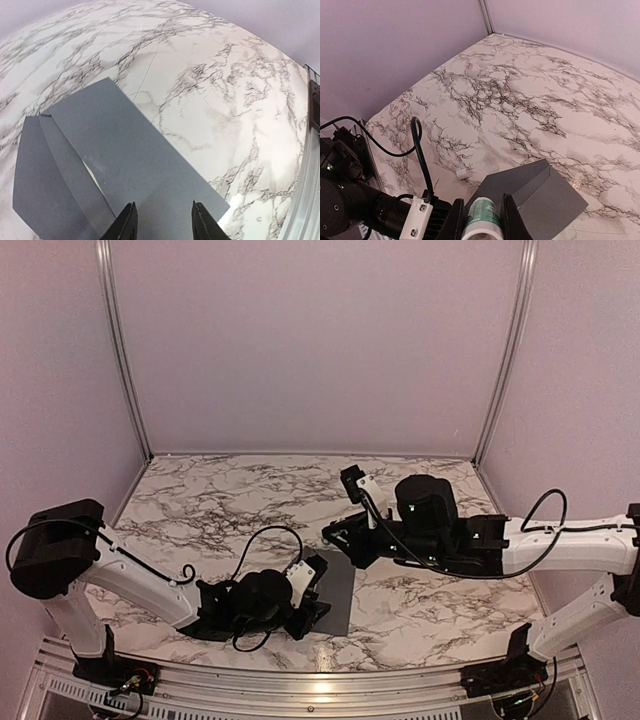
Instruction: Place the letter into the envelope and seal it
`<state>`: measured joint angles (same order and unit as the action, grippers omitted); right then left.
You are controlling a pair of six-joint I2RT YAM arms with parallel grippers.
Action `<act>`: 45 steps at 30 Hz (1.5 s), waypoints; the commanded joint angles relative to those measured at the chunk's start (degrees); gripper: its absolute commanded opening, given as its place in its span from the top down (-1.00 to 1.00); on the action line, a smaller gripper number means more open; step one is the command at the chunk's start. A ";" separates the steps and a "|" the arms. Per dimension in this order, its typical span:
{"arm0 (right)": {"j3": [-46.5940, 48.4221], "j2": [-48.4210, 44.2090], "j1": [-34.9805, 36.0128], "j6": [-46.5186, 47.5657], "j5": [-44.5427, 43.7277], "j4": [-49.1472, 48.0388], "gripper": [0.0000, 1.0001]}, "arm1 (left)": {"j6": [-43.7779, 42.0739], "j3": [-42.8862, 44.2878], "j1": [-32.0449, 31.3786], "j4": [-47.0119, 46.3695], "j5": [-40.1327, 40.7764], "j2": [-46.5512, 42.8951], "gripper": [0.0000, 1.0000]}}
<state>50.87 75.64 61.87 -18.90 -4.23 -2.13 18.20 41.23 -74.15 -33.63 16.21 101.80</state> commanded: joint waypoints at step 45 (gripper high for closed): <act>-11.36 -10.24 -0.70 2.23 -8.80 -3.10 1.00 | 5.95 9.34 20.09 51.56 -12.36 -10.84 0.07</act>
<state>39.53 66.30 61.47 -16.91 -11.44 -4.45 26.09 47.66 -54.63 16.27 7.01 88.36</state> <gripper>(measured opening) 0.123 0.472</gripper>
